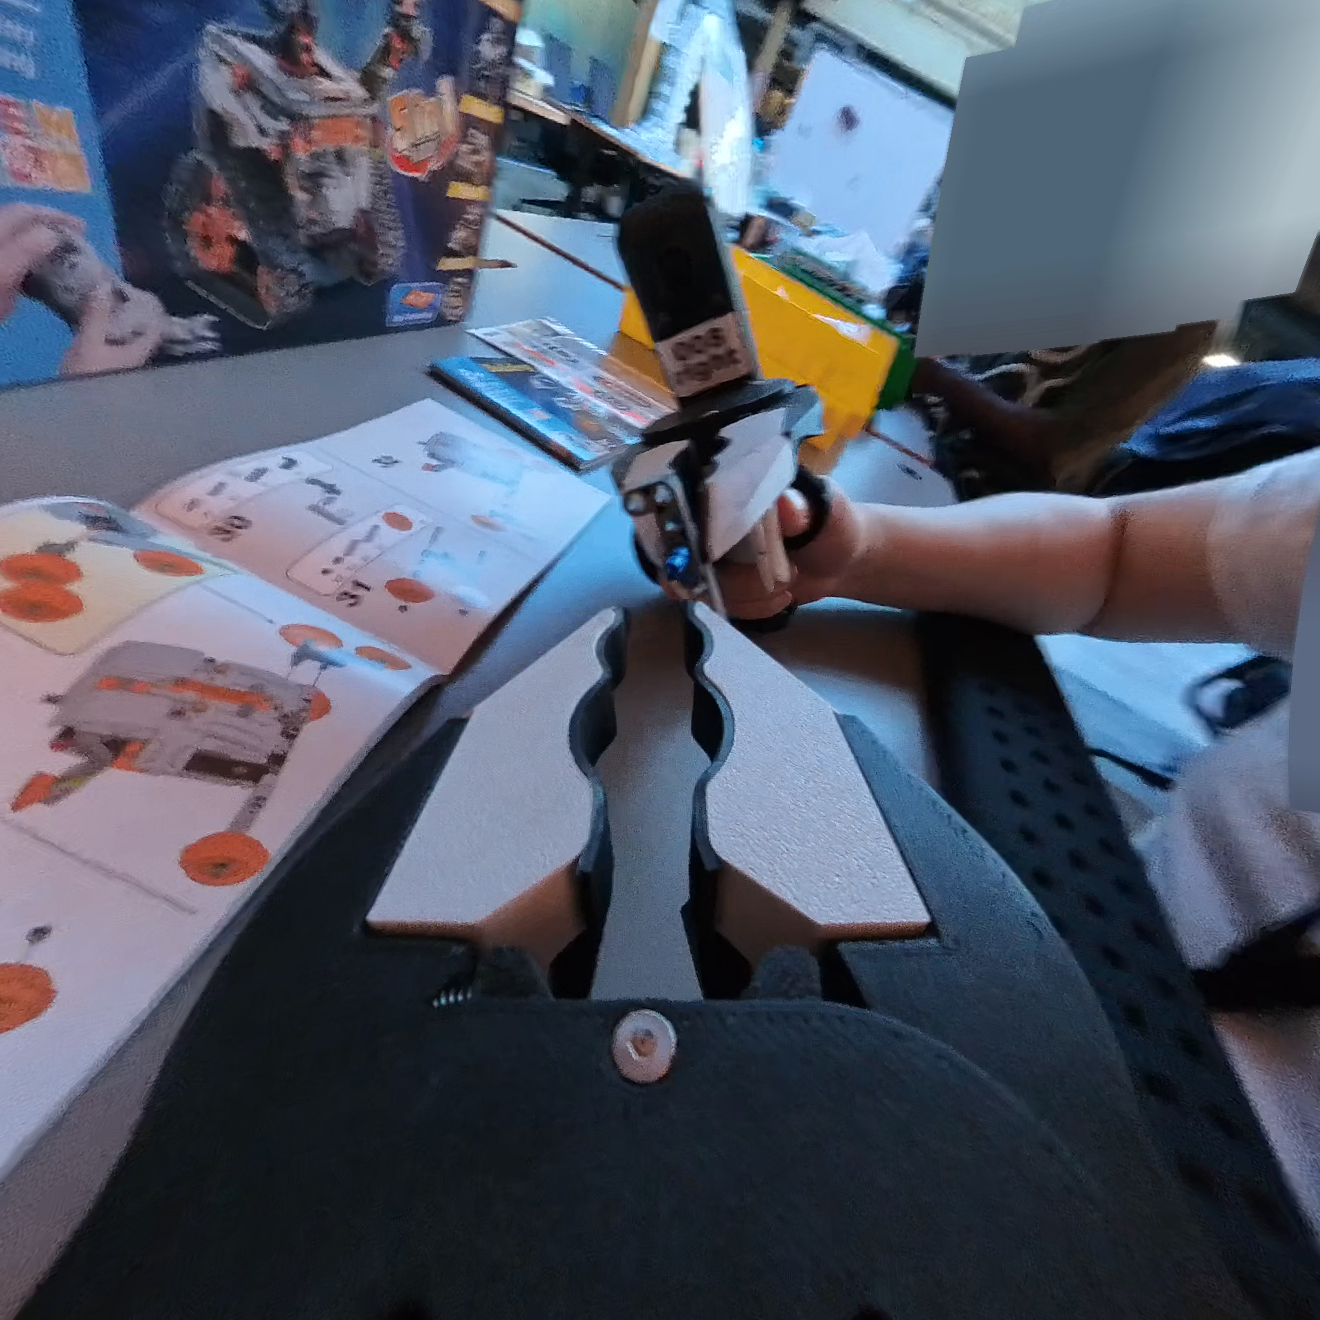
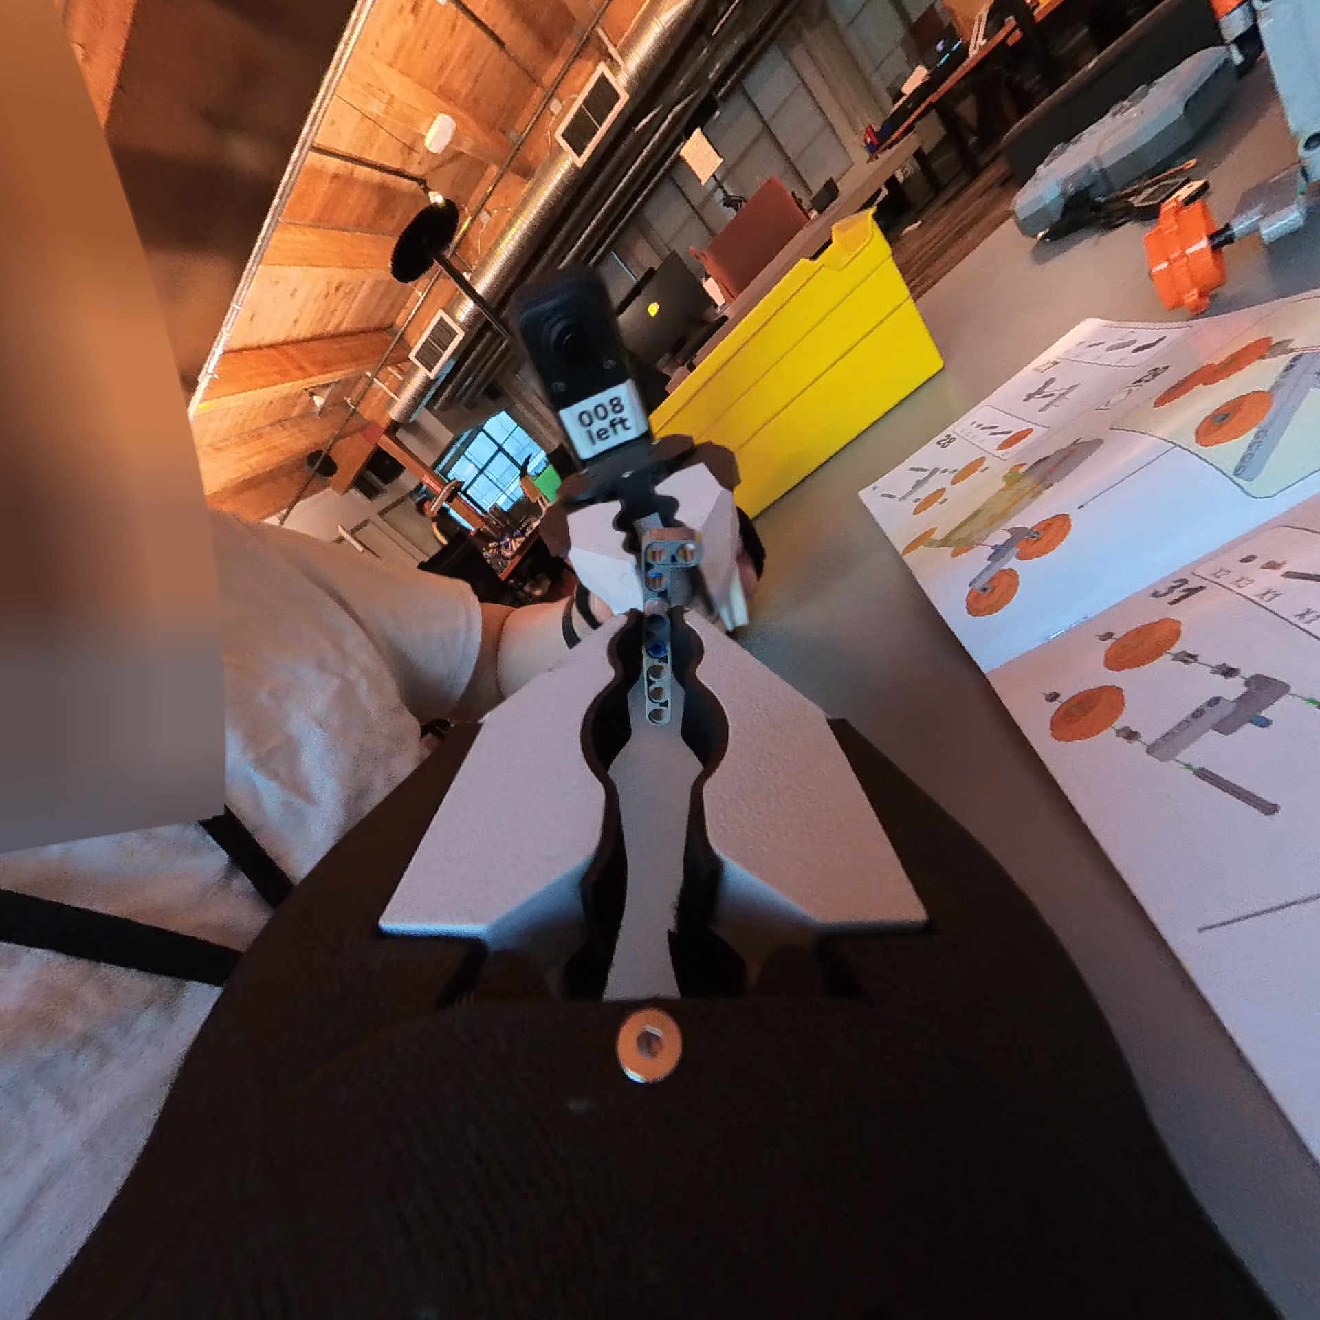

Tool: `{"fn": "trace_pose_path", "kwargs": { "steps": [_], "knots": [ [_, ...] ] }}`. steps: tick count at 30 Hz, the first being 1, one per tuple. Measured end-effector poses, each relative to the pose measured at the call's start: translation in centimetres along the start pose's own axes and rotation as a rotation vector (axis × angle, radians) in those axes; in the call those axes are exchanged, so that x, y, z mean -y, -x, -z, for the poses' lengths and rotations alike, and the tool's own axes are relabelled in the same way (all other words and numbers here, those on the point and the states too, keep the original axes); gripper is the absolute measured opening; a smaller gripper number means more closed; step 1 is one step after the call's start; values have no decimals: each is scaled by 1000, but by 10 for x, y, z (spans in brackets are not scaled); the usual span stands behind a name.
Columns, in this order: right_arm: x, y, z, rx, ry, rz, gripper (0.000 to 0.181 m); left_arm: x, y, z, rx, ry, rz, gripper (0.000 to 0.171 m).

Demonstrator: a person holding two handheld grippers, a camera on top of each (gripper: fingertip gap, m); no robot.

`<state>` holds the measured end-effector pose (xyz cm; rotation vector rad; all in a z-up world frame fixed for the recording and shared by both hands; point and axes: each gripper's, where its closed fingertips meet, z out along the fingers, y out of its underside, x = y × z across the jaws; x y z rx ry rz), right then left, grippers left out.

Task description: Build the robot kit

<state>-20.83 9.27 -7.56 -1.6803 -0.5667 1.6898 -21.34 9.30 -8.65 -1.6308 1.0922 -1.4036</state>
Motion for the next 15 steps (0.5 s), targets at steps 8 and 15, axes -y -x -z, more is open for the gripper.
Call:
{"fn": "trace_pose_path", "kwargs": {
  "steps": [8,15],
  "knots": [
    [3,-9,-11,24,42,-45,5,8,6,8,-91,-57,181,2],
    [2,-8,-11,36,46,-51,5,8,1,9,-116,-57,165,0]
  ]
}}
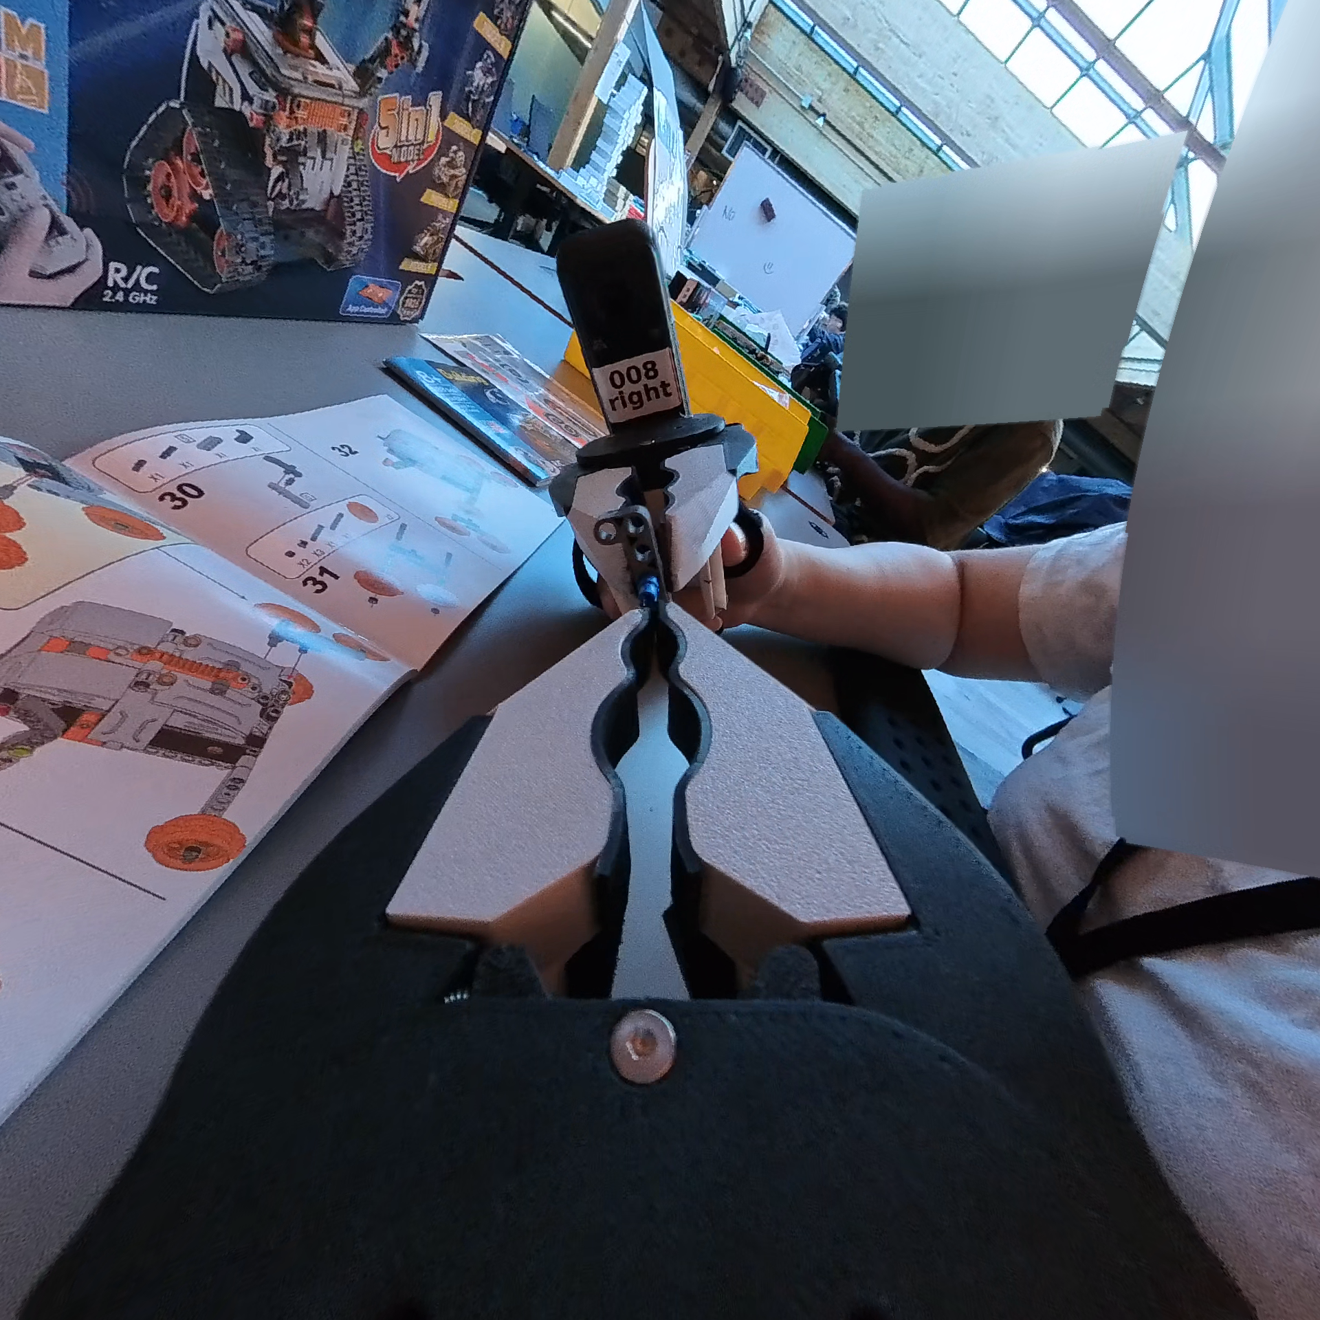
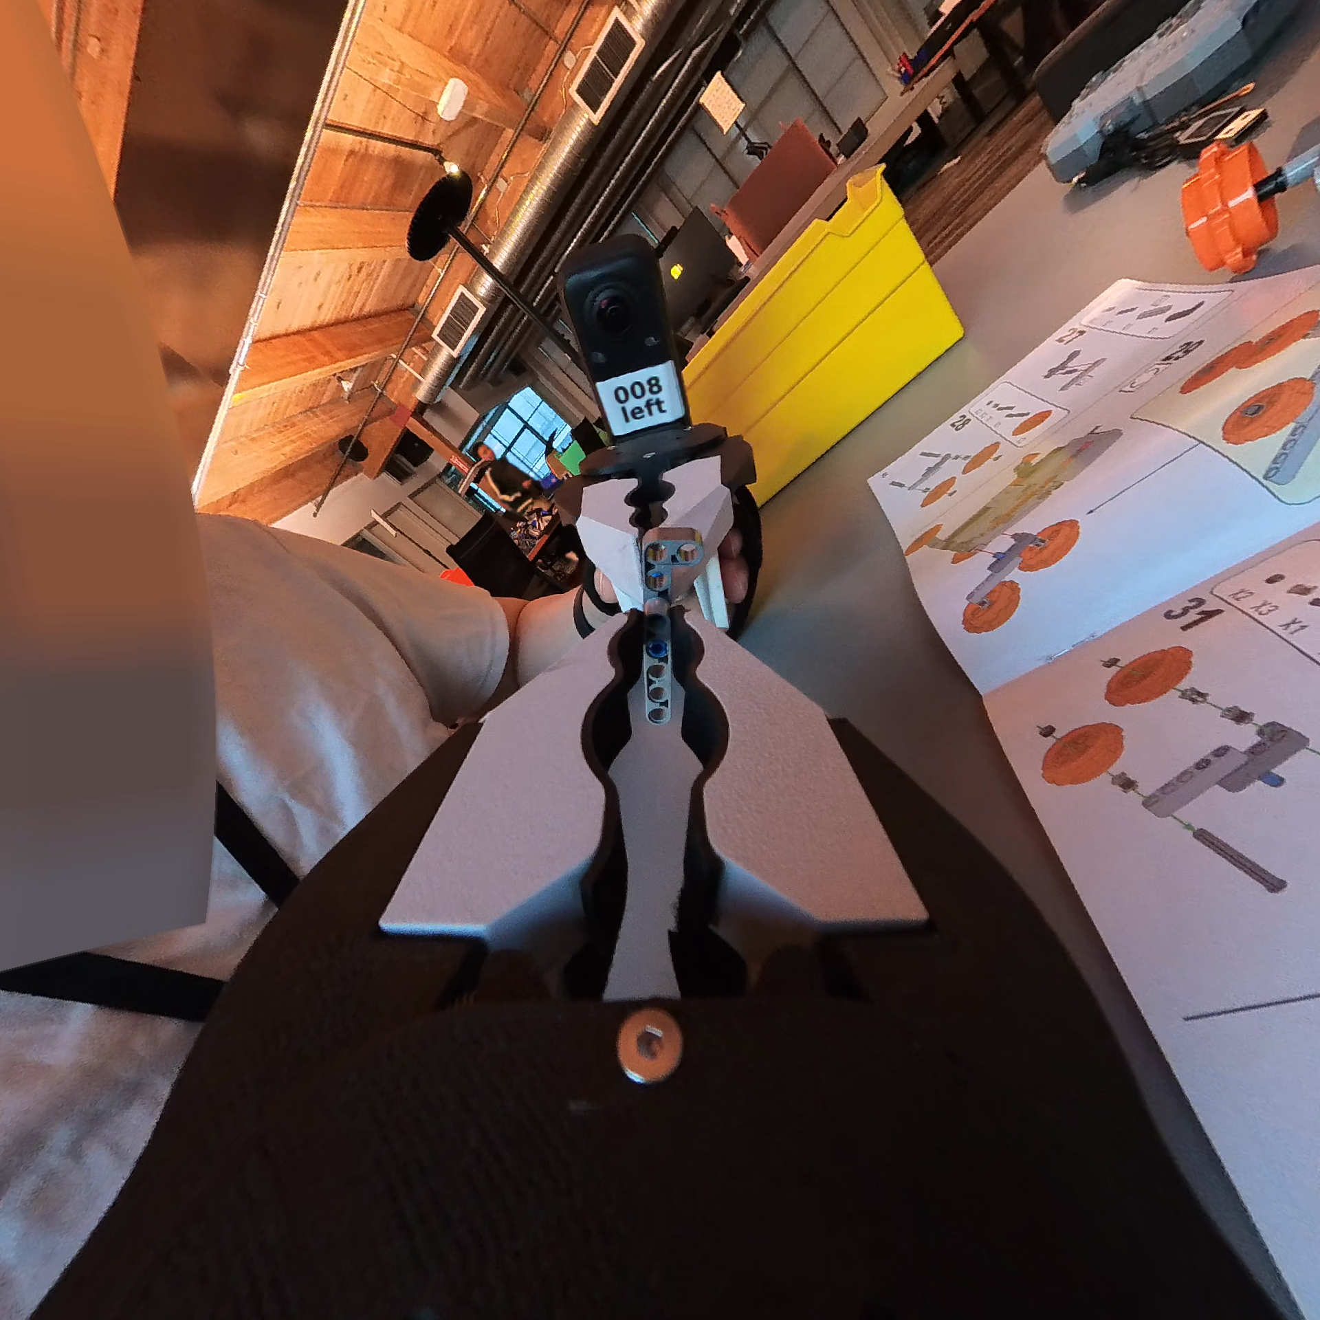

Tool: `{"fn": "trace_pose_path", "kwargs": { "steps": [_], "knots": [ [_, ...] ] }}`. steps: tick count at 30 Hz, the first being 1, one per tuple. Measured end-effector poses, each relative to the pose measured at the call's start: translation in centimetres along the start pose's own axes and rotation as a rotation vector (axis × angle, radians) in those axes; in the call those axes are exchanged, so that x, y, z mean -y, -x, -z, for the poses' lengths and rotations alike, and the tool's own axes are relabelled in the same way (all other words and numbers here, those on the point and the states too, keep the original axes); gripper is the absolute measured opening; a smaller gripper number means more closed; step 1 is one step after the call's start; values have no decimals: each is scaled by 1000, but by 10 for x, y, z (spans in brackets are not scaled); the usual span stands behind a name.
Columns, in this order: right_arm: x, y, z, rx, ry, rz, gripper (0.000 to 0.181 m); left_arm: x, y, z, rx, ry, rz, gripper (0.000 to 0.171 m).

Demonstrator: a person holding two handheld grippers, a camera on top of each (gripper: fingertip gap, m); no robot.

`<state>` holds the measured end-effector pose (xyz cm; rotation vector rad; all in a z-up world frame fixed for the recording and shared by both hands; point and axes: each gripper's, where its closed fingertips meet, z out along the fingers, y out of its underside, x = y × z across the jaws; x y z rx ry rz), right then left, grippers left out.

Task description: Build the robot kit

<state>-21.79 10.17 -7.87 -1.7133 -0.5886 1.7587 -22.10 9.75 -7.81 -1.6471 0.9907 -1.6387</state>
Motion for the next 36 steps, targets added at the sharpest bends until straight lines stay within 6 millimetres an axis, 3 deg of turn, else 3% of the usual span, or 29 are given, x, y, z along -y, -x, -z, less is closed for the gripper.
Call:
{"fn": "trace_pose_path", "kwargs": {
  "steps": [5,10,12,15,36],
  "knots": [
    [-4,0,-2,0,24,-1,5,5,6,2,39,-37,13,11],
    [-6,-1,-3,-13,39,12,5,3,3,2,8,-25,17,1],
    [-6,-1,-3,-15,36,9,5,0,2,0,-6,-5,43,17],
    [-6,-1,-3,-14,36,11,5,-5,1,-2,-9,23,42,1],
    [-11,-1,-6,-14,66,-1,5,-8,0,-3,-4,35,54,1]
  ]
}}
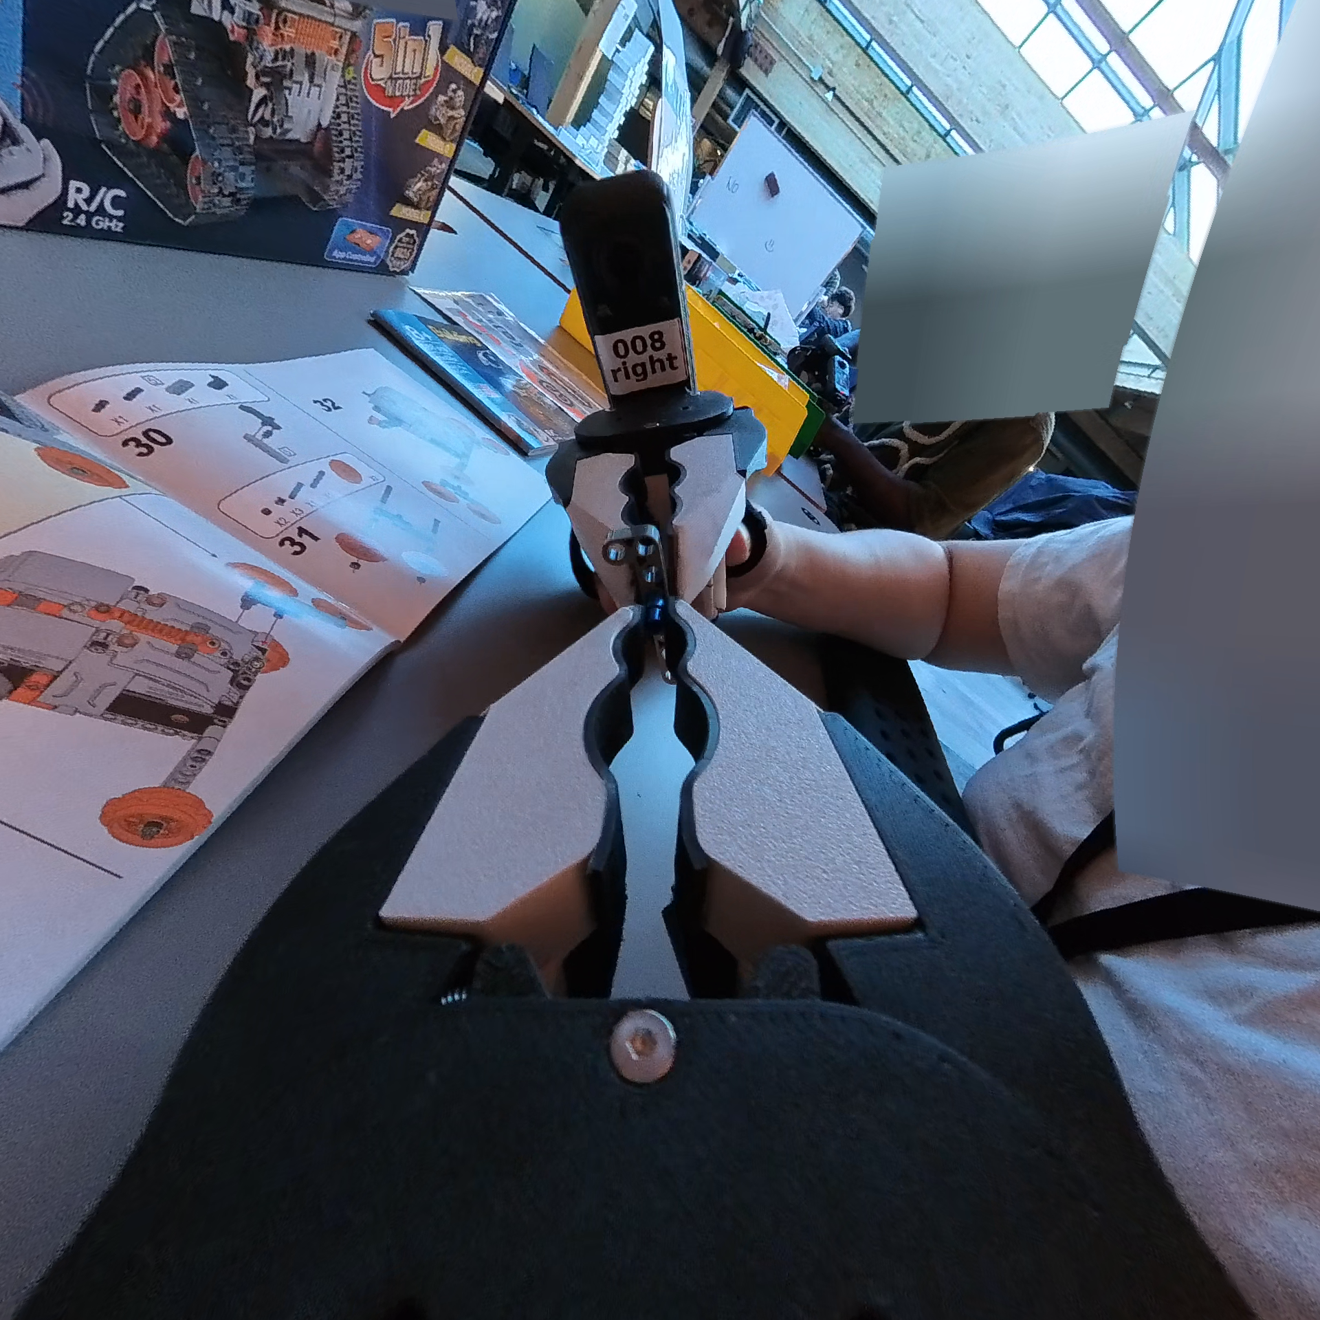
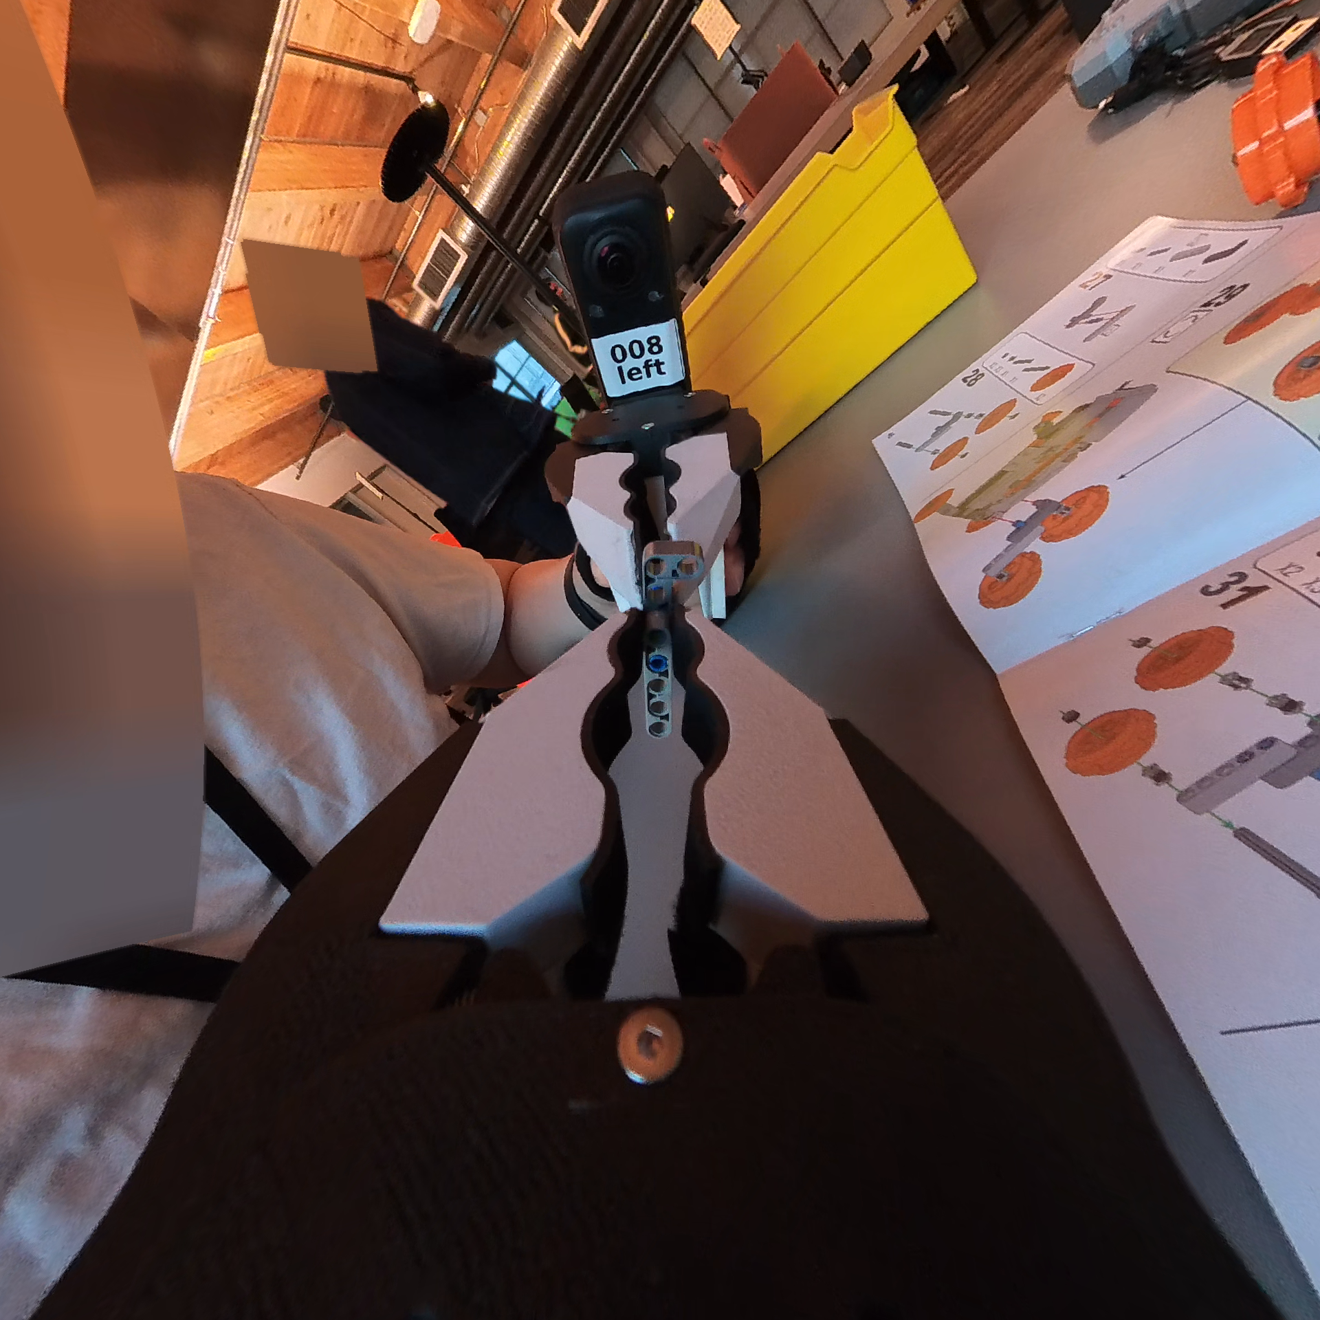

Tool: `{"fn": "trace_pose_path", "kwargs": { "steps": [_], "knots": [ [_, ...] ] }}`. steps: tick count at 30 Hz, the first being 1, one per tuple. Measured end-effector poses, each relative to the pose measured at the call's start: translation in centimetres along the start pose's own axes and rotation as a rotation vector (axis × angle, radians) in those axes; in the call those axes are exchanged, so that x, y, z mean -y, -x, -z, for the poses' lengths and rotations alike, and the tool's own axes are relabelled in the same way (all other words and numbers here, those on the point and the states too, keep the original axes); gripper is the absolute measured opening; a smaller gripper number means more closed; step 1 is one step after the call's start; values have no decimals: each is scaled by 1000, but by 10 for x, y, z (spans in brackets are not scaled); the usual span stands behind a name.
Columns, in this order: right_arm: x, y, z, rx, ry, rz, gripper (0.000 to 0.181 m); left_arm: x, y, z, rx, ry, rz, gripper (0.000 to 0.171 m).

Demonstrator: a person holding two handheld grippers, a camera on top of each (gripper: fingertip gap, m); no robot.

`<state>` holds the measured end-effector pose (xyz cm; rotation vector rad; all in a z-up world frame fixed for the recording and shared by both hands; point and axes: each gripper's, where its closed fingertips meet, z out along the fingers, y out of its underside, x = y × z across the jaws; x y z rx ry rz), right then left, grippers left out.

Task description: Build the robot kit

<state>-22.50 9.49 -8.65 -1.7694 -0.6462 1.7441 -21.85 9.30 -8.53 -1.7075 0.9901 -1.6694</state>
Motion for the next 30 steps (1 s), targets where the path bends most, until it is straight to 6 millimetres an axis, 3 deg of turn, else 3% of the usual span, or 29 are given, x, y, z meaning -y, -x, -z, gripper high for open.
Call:
{"fn": "trace_pose_path", "kwargs": {
  "steps": [30],
  "knots": [
    [-12,-2,-3,-45,77,48,5,-12,-1,0,46,47,-18,1]
  ]
}}
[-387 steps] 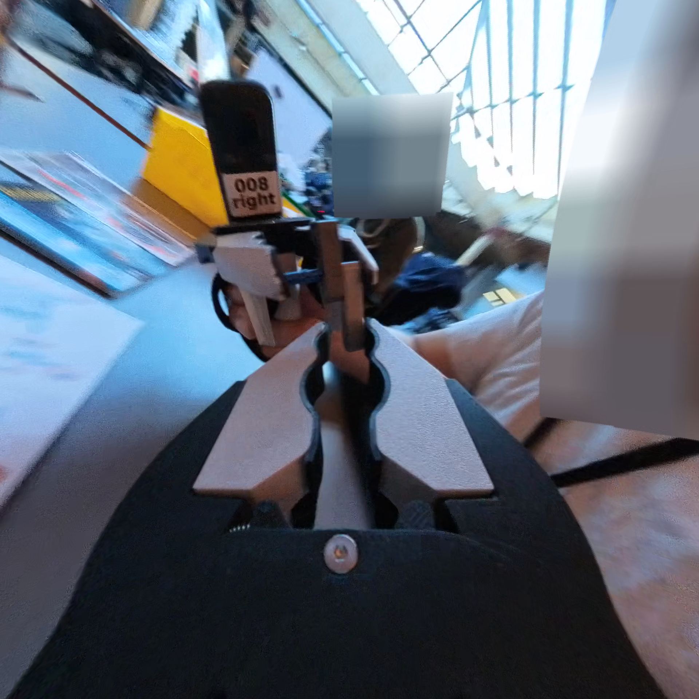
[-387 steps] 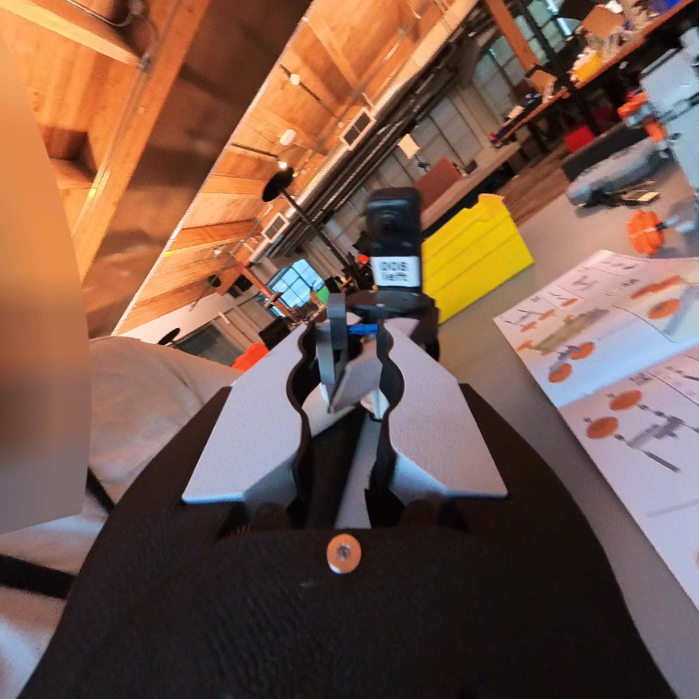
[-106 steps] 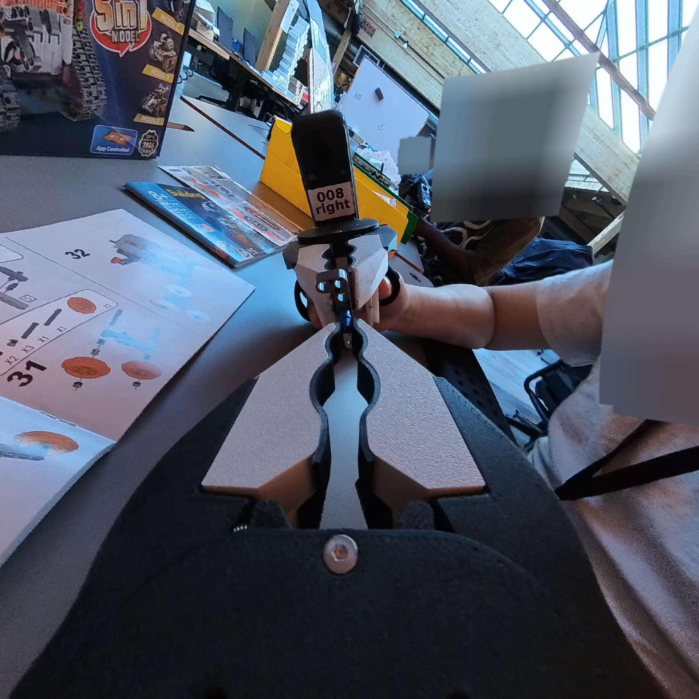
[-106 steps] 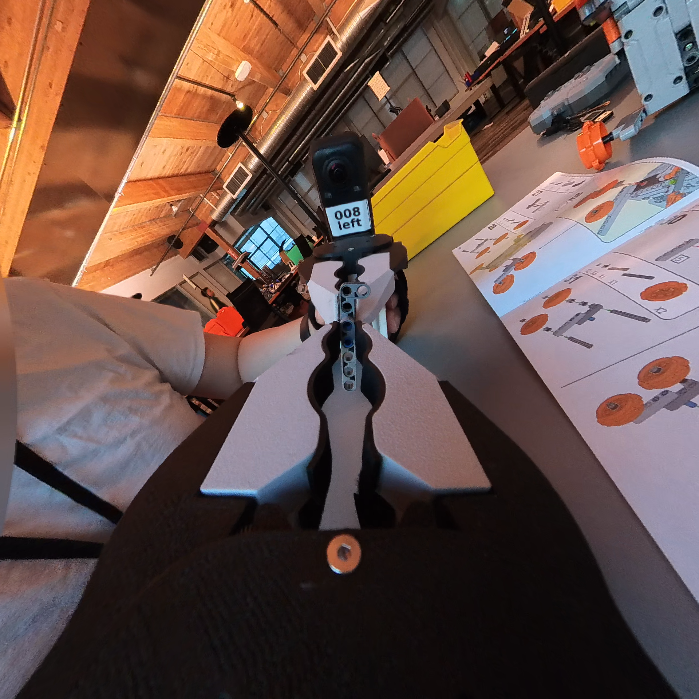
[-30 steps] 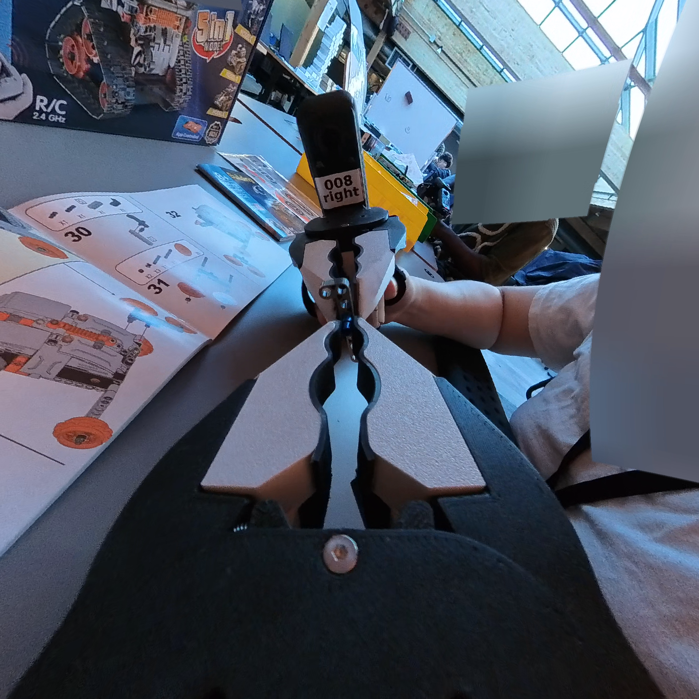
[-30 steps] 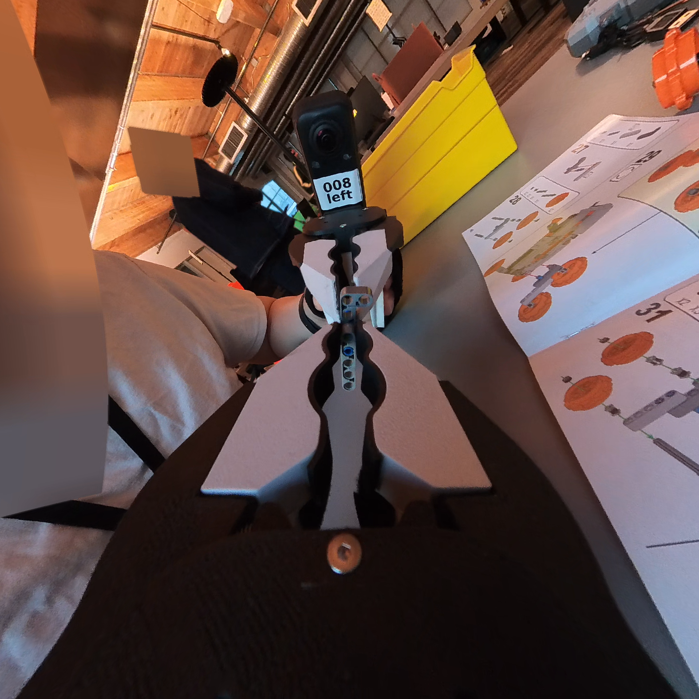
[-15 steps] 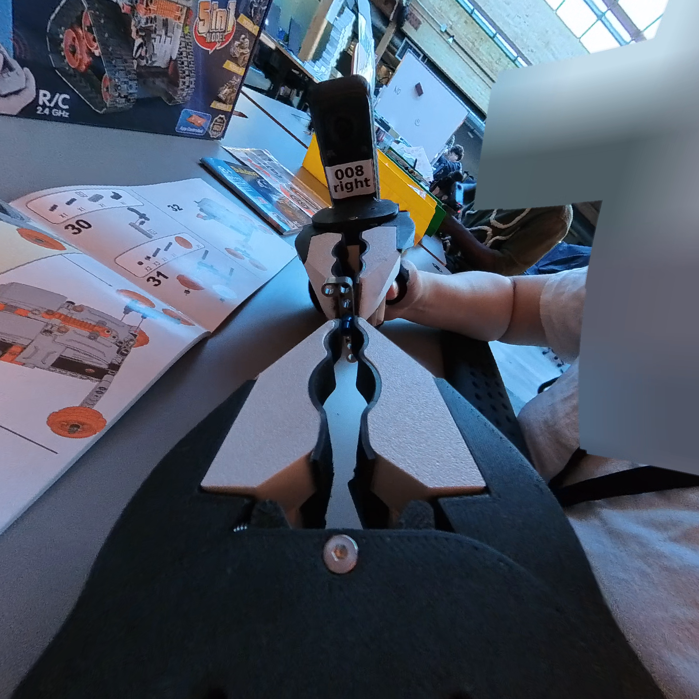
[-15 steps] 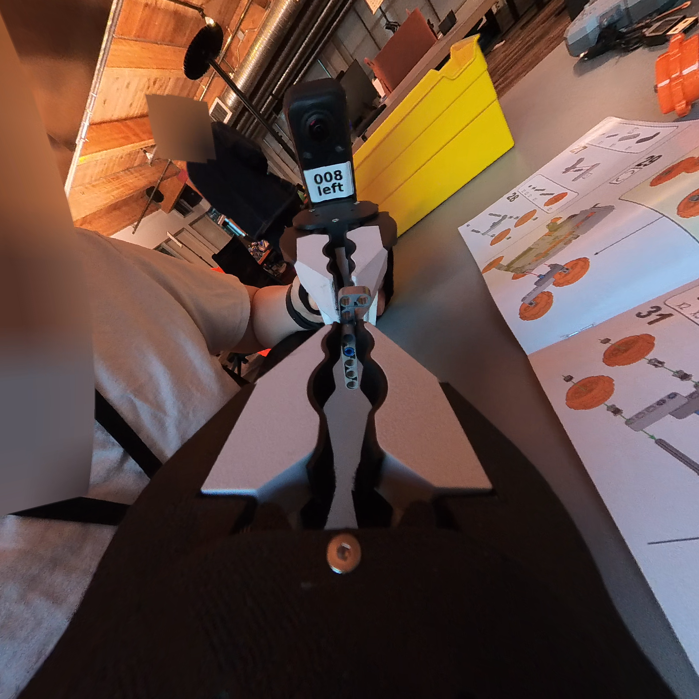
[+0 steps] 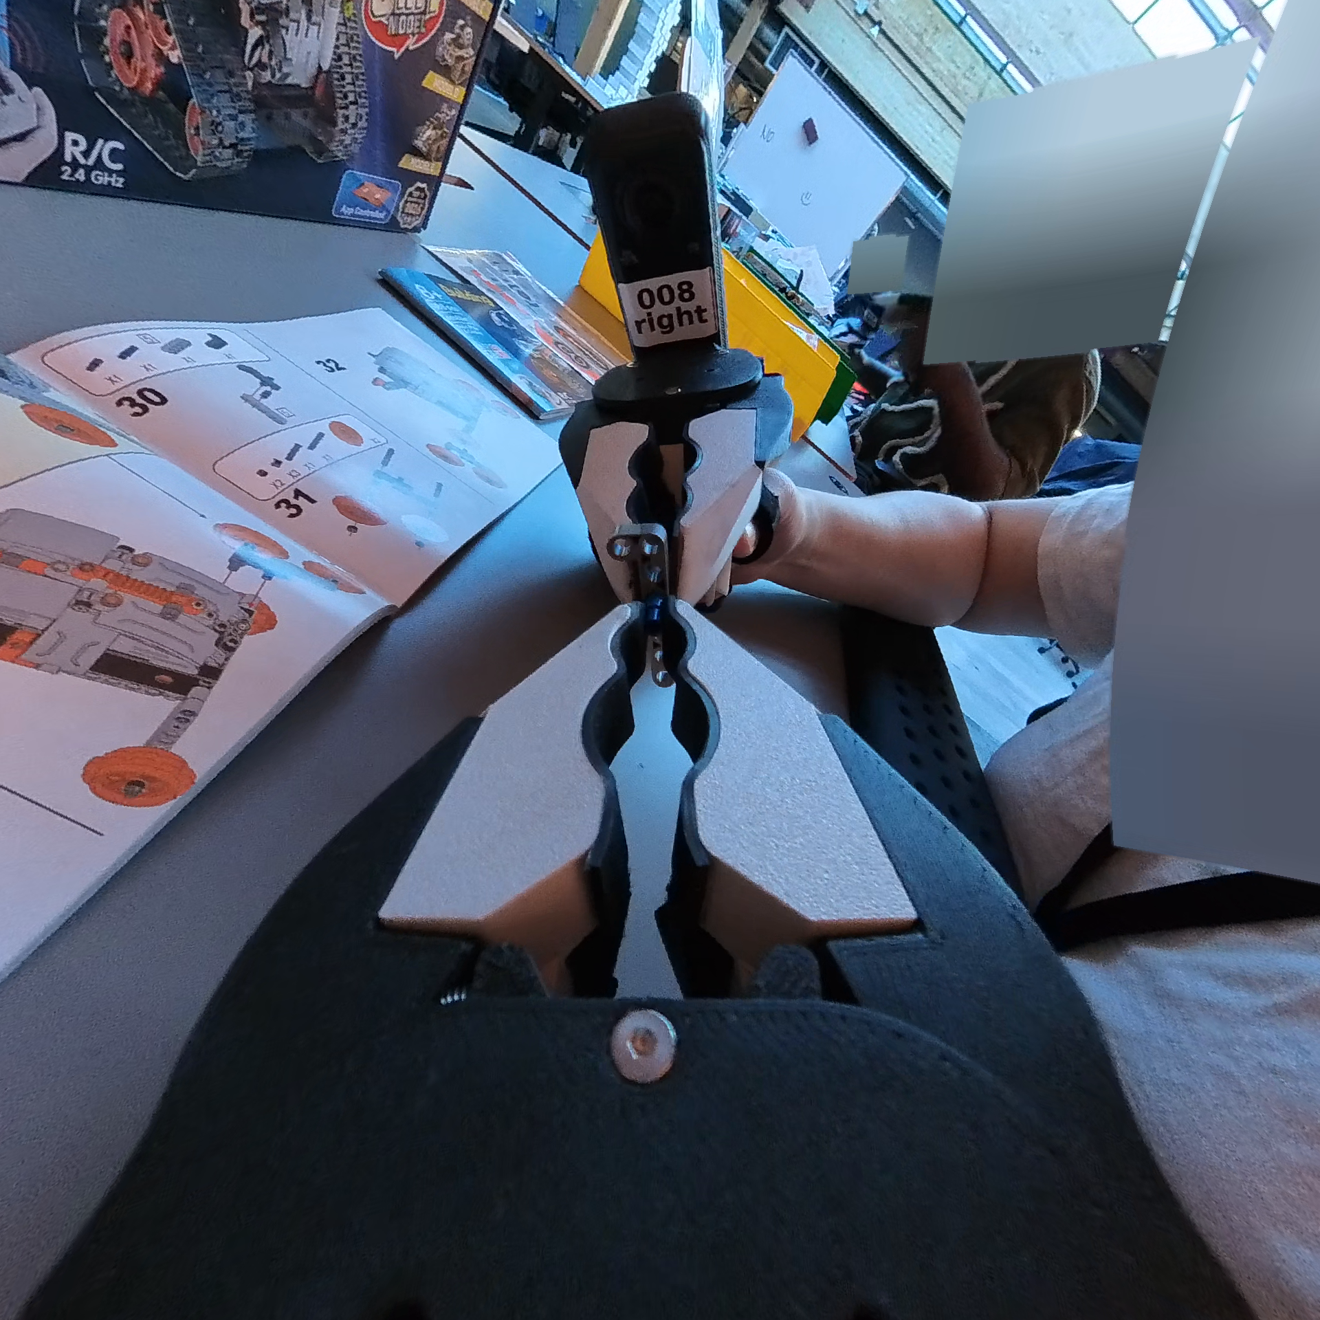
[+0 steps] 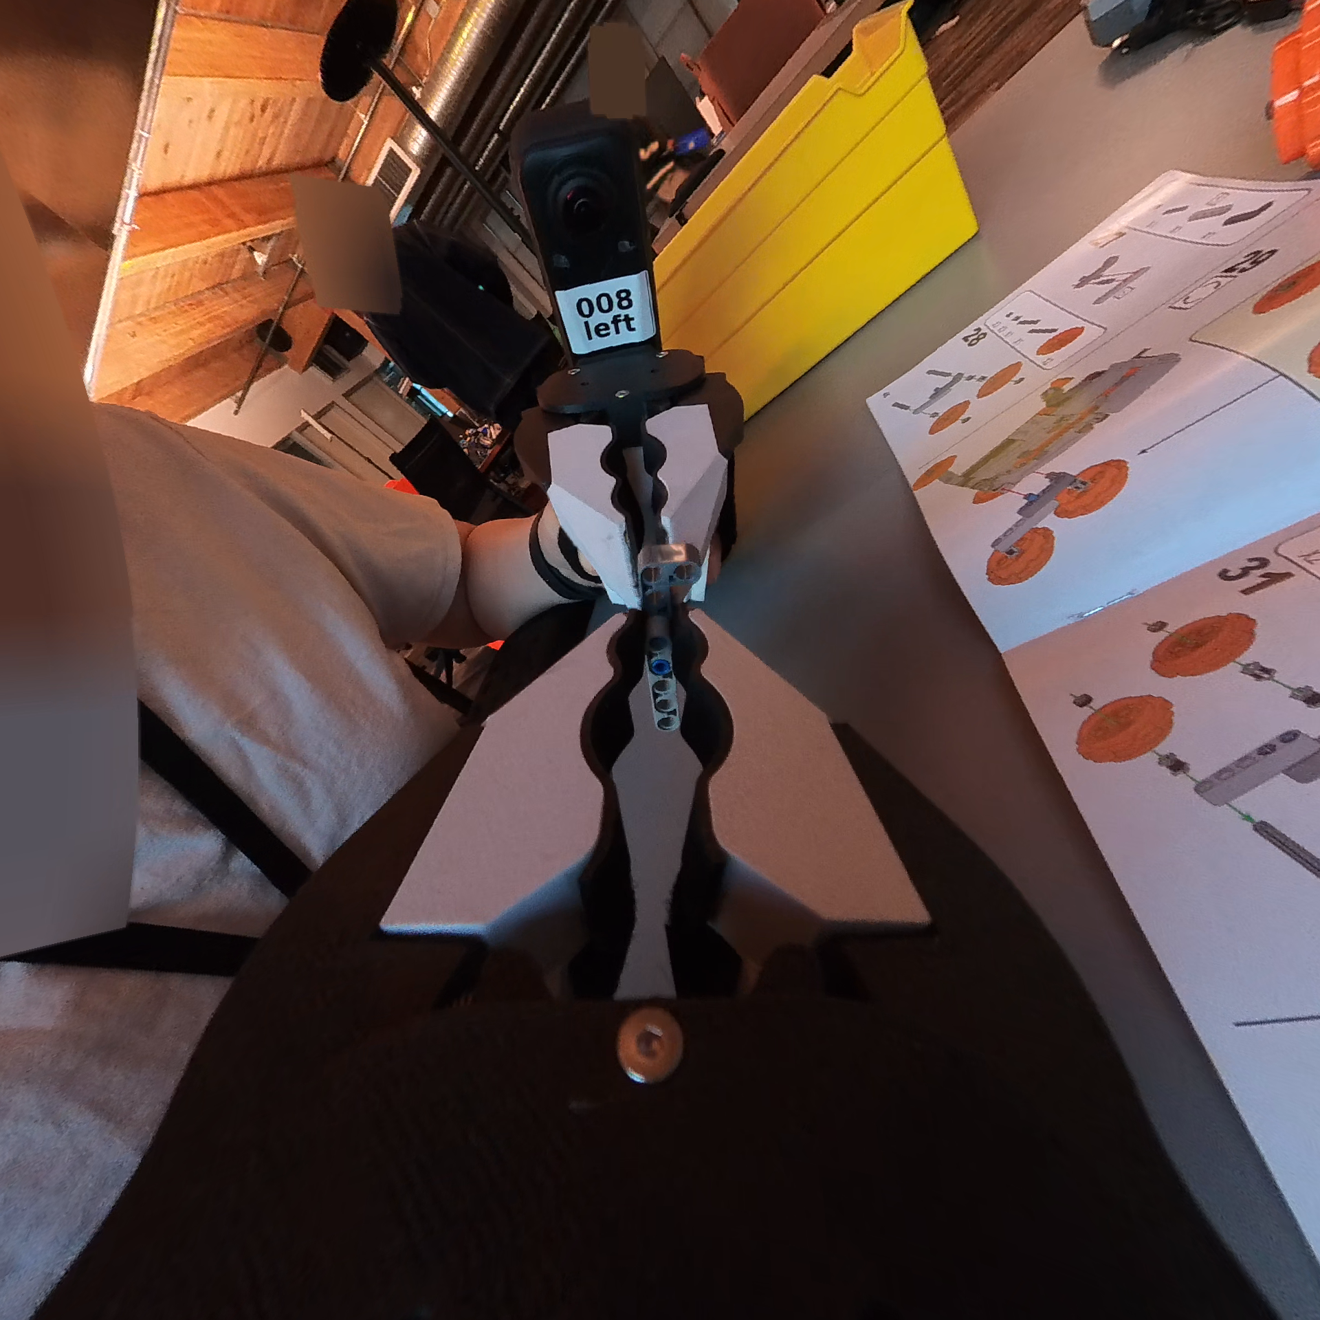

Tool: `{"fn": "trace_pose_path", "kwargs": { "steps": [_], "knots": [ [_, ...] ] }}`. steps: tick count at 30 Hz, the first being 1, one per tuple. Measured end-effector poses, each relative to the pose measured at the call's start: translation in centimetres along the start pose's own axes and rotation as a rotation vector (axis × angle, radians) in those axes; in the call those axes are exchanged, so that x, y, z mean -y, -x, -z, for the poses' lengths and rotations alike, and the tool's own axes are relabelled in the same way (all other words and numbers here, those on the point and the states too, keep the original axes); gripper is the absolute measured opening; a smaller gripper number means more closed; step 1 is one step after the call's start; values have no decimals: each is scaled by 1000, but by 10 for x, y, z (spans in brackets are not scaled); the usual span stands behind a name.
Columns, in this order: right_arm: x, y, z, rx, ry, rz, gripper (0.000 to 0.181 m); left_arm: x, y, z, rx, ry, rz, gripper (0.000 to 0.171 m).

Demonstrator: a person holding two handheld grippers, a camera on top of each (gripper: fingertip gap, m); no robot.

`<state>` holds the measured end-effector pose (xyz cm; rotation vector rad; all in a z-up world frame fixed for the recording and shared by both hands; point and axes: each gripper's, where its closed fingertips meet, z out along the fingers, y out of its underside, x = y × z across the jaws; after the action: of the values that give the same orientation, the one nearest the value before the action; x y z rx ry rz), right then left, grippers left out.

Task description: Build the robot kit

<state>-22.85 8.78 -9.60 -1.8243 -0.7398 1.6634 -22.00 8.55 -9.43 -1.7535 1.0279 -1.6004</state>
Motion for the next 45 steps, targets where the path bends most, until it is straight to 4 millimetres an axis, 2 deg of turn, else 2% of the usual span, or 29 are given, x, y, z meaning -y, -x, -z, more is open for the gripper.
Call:
{"fn": "trace_pose_path", "kwargs": {
  "steps": [11,14,15,16,20,22,23,24,25,28,30,32,33,34,36,38,39,41,43,45],
  "knots": [
    [-6,-1,-3,-11,43,11,5,-6,0,0,-22,40,26,1],
    [1,-5,-3,-41,-2,12,6,3,5,2,-43,-2,74,1],
    [4,-11,-2,-70,-22,-9,6,5,7,3,-53,-5,99,10],
    [9,-13,0,-85,-63,-16,6,9,8,4,-64,-25,132,28],
    [30,-14,13,-49,-213,-87,6,17,16,5,-37,-100,165,40],
    [35,-17,15,-71,-266,-103,6,16,13,-5,-36,-63,134,38],
    [40,-15,16,-65,-311,-102,6,14,9,-11,-51,-44,121,30],
    [45,-14,17,-56,-363,-117,6,13,7,-15,-61,-32,116,14],
    [47,-12,17,-38,-400,-139,5,12,5,-18,-74,-29,122,7],
    [46,-4,13,24,-409,-174,5,12,0,-14,-145,-42,176,4],
    [41,4,12,60,-371,-153,12,10,-7,-9,-216,-27,243,4],
    [27,12,12,68,-280,-100,54,2,-17,-4,-293,27,329,3],
    [18,19,14,60,-224,-22,63,-4,-21,-3,-317,70,369,4],
    [7,24,18,19,-149,91,63,-13,-27,-2,-344,128,399,4],
    [-11,28,24,-133,7,442,72,-39,-42,-2,-389,310,423,4],
    [-28,37,23,-223,158,748,70,-62,-57,0,-444,455,424,4],
    [-35,44,19,-224,198,825,67,-67,-61,0,-463,486,432,4],
    [-50,55,7,-175,261,893,62,-78,-72,4,-515,560,427,4],
    [-66,50,0,-160,351,910,51,-85,-78,7,-538,610,399,4],
    [-79,49,-5,-117,404,895,49,-90,-81,9,-549,643,383,4]
  ]
}}
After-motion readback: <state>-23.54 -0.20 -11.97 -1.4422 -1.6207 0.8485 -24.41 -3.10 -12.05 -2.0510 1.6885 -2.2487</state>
